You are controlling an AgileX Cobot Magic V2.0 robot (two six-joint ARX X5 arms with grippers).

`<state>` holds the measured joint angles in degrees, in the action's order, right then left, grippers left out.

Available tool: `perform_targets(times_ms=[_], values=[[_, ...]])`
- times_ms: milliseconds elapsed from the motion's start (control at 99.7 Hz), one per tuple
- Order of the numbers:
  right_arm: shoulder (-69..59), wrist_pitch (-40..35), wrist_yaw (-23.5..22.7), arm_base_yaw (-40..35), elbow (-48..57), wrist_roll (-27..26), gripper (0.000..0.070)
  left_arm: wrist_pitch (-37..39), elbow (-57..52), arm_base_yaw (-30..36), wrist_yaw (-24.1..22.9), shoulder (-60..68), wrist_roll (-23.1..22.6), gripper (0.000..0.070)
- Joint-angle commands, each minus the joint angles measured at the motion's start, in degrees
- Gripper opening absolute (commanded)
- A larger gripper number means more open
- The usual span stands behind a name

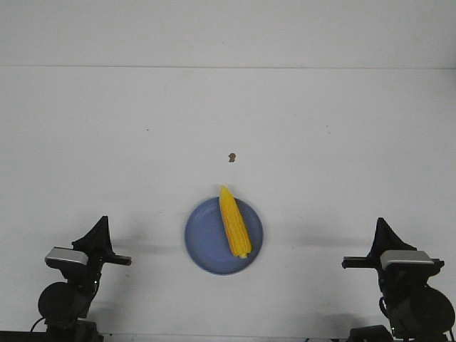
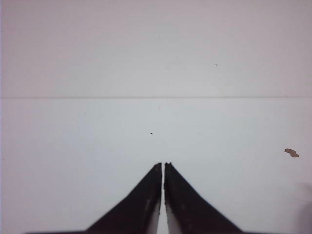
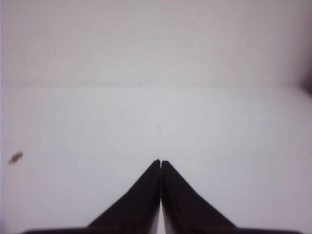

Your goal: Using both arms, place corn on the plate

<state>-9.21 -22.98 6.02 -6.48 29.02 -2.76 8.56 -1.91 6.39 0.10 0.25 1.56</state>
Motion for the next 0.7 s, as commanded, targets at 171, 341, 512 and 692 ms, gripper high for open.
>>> perform_targets(times_ms=[171,341,512,692], values=[[9.2,9.8,-2.6,4.1,-10.7,1.1,0.001,0.5,1.1,0.0,-0.1,-0.1,0.2,0.0016],[9.1,14.9,-6.1,7.0,-16.1,1.1,0.001,0.5,1.1,0.0,-0.1,-0.1,0.2,0.0016],[9.1,22.6,-6.2,7.3,-21.9,1.0,0.001,0.5,1.1,0.0,-0.1,-0.1,0.2,0.0016],[9.1,29.4,-6.2,7.2,-27.3,0.6,0.001,0.5,1.1,0.0,-0.1,-0.1,0.2,0.0016]])
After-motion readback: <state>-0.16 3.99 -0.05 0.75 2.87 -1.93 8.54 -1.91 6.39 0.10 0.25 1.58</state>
